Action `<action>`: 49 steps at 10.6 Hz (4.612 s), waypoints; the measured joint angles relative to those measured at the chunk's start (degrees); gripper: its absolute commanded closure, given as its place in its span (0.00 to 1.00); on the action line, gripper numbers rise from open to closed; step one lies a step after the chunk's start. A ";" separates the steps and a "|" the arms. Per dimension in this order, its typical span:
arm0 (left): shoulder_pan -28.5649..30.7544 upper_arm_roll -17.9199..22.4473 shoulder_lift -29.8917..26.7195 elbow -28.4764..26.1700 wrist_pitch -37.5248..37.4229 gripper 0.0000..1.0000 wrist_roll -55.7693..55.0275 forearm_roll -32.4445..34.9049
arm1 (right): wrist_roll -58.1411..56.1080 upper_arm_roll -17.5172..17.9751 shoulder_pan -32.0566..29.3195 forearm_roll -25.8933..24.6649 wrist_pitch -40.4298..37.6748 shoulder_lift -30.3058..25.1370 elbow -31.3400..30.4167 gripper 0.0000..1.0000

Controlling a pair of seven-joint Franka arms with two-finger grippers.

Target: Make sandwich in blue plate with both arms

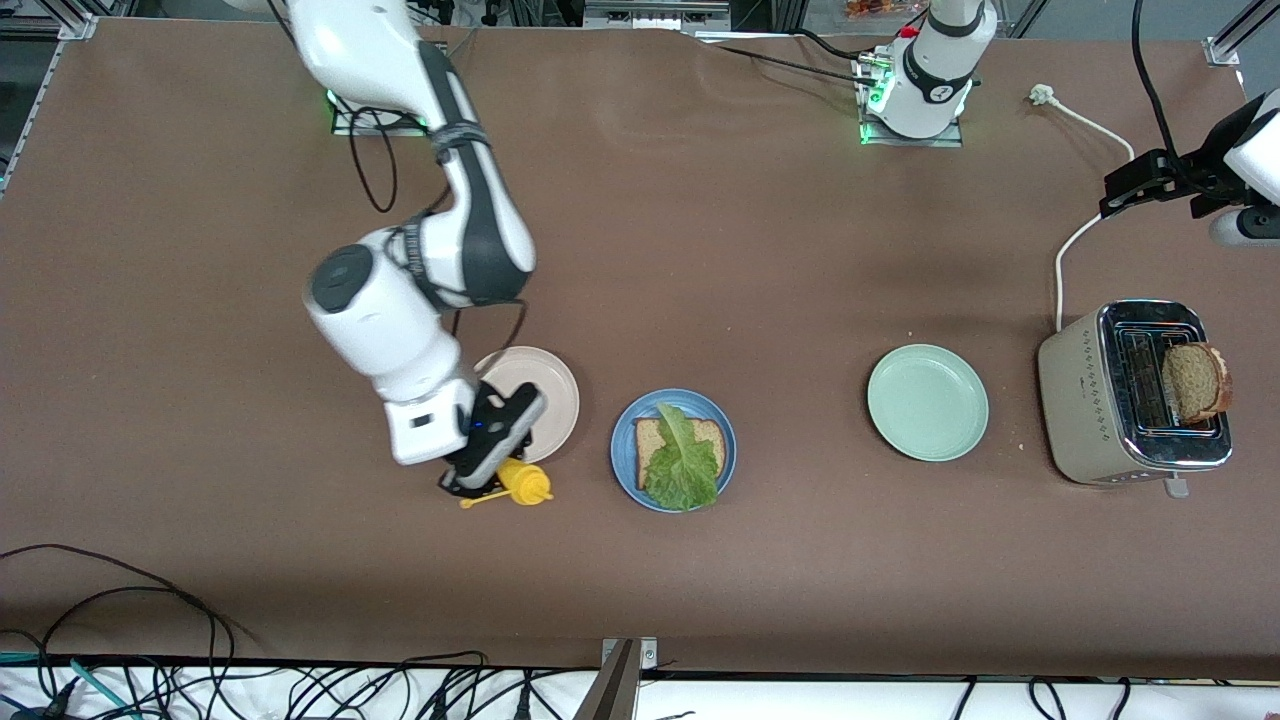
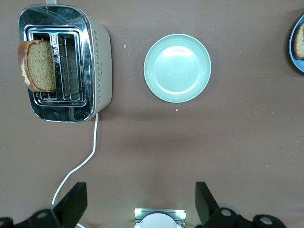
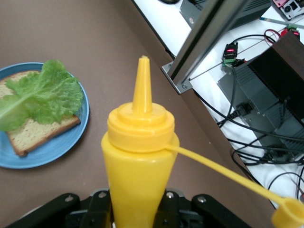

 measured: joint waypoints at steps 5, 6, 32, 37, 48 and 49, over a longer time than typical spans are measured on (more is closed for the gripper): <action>0.00 -0.01 0.00 0.00 0.00 0.00 0.00 0.00 | 11.74 -0.04 6.08 -16.89 10.12 8.82 -0.10 0.73; -0.01 -0.04 0.00 0.01 0.00 0.00 0.00 -0.02 | 12.25 -0.09 6.29 -21.05 10.21 9.36 -0.09 0.72; 2.38 0.20 7.00 0.06 0.09 0.00 0.02 8.93 | 36.07 -2.06 14.05 -66.08 10.87 17.72 -0.11 1.00; 8.48 0.32 15.53 3.69 5.85 0.00 6.86 9.88 | 37.34 -2.58 14.23 -65.30 10.87 17.48 0.26 1.00; 17.32 0.21 25.66 4.51 19.20 0.00 21.18 8.92 | 15.81 -4.79 9.65 -31.48 -11.30 -8.88 -3.27 1.00; 17.73 0.19 26.21 4.53 19.77 0.00 22.17 8.66 | 11.35 -4.87 7.60 -28.86 -11.48 -12.81 -6.46 1.00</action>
